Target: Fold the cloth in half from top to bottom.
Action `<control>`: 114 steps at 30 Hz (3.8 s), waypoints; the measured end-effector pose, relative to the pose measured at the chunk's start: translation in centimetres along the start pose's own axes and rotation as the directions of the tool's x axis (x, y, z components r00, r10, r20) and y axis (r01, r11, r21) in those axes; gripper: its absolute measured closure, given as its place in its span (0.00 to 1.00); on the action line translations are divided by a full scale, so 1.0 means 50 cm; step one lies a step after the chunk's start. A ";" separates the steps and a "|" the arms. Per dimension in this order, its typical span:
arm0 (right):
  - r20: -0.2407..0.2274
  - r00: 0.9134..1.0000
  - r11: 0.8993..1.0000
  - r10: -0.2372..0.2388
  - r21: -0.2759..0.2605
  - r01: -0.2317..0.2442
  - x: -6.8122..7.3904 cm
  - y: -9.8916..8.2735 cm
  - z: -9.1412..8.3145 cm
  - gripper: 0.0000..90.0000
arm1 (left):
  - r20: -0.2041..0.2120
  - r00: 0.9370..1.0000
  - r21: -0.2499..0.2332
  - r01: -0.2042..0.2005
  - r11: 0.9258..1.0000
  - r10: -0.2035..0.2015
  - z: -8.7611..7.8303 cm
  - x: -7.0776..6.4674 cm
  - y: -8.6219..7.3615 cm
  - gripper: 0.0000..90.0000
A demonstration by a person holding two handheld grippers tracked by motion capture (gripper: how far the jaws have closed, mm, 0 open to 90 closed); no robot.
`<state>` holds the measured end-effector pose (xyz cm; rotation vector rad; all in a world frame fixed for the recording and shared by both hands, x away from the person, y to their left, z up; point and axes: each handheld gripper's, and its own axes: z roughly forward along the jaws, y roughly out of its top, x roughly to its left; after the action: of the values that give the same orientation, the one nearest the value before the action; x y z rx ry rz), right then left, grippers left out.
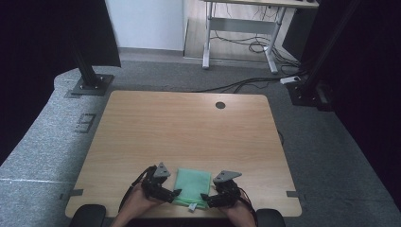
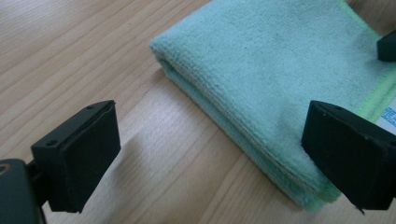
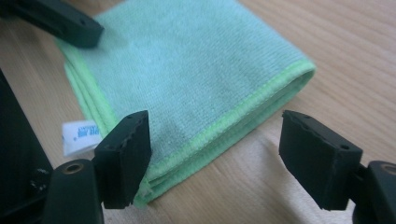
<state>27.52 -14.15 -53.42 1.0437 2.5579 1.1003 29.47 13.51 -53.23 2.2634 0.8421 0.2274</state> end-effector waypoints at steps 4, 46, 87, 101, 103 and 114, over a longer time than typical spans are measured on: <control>0.032 0.999 0.999 -0.028 0.019 0.028 0.011 -0.007 0.007 0.25 | -0.005 1.000 0.009 0.002 1.000 -0.002 -0.003 -0.003 -0.011 0.05; 0.133 0.991 1.000 0.010 -0.015 -0.008 -0.051 0.023 0.055 0.16 | -0.112 0.991 -0.011 0.073 0.997 -0.074 0.042 0.040 -0.001 0.00; 0.202 0.974 0.992 0.098 -0.094 -0.080 -0.188 0.126 0.146 0.15 | -0.173 0.974 -0.030 0.147 0.989 -0.149 0.114 0.199 0.097 0.00; 0.203 0.974 0.992 0.100 -0.100 -0.081 -0.206 0.138 0.156 0.15 | -0.175 0.972 -0.033 0.156 0.987 -0.159 0.121 0.215 0.107 0.00; 0.198 0.975 0.992 0.101 -0.098 -0.082 -0.207 0.138 0.156 0.15 | -0.171 0.972 -0.035 0.157 0.987 -0.161 0.121 0.215 0.107 0.00; 0.168 0.982 0.991 0.090 -0.109 -0.072 -0.202 0.147 0.140 0.15 | -0.135 0.977 -0.088 0.157 0.984 -0.168 0.103 0.212 0.104 0.00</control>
<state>41.78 -13.25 -54.48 1.1716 2.3180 1.0962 42.27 14.52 -54.35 2.1133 1.0689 0.3422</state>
